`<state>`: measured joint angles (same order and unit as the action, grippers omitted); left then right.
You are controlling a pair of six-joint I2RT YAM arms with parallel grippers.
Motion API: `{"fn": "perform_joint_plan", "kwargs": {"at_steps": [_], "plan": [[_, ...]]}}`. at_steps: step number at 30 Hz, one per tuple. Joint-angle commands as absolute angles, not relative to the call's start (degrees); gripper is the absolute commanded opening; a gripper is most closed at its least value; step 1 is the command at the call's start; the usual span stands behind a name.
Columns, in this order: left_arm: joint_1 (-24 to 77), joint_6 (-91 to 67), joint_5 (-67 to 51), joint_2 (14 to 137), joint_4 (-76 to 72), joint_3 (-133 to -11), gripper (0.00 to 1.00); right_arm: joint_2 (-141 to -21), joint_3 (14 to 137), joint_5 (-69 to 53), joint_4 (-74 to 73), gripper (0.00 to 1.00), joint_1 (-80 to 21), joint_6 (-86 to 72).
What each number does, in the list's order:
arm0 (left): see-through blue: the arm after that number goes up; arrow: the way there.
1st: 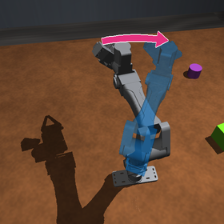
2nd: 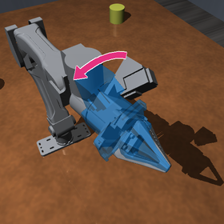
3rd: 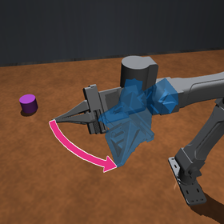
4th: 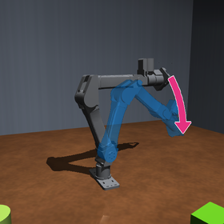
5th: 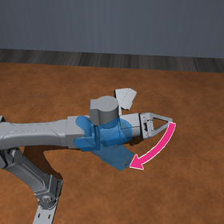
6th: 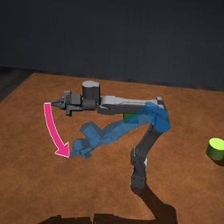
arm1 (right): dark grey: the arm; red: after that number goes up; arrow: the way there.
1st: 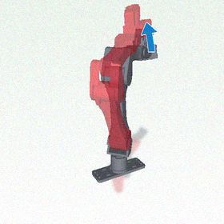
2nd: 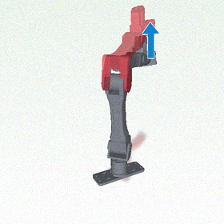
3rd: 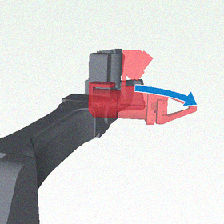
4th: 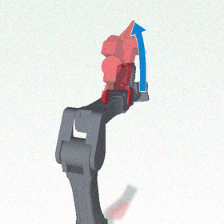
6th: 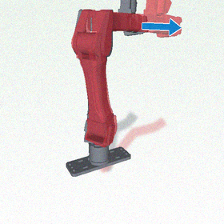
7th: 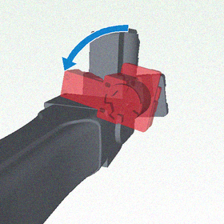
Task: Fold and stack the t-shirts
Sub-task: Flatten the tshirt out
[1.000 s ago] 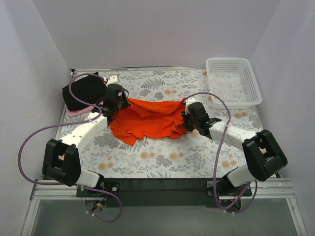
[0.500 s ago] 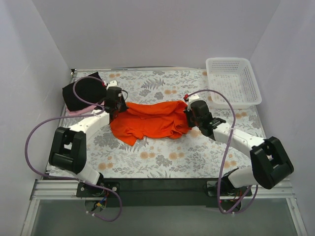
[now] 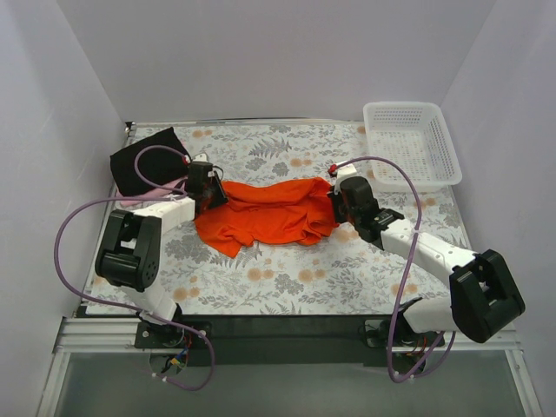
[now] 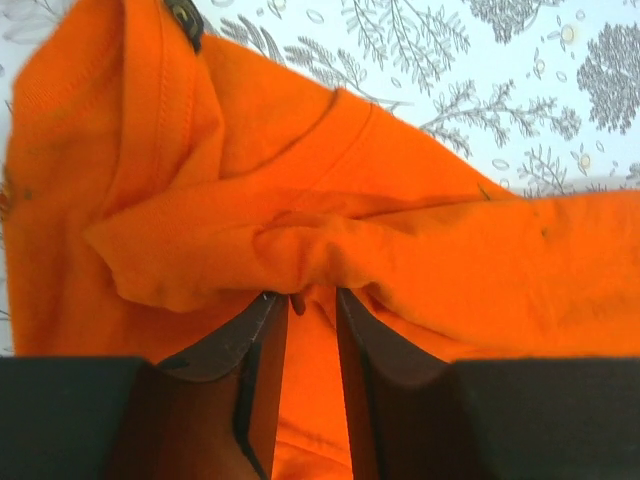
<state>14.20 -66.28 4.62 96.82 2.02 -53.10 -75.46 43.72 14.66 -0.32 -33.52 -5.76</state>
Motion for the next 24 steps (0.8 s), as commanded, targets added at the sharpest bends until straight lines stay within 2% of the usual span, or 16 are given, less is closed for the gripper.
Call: {"fn": "perform_joint_plan", "kwargs": {"at_steps": [1,5,22,24], "plan": [[14.1,-68.2,1.1,92.9,0.4,-50.9,0.27,-75.6,44.5,15.2,0.1,0.01,-33.6,-5.4],[14.1,-68.2,1.8,92.8,0.4,-50.2,0.31,-75.9,44.6,14.7,0.1,0.01,-33.6,-5.4],[14.2,-68.5,6.5,94.7,-2.8,-50.0,0.31,-76.1,44.2,14.5,0.1,0.01,-33.6,-5.4],[14.1,-68.5,6.2,95.1,-3.6,-50.3,0.28,-76.0,44.3,14.5,0.1,0.01,-33.6,-5.4]]}}
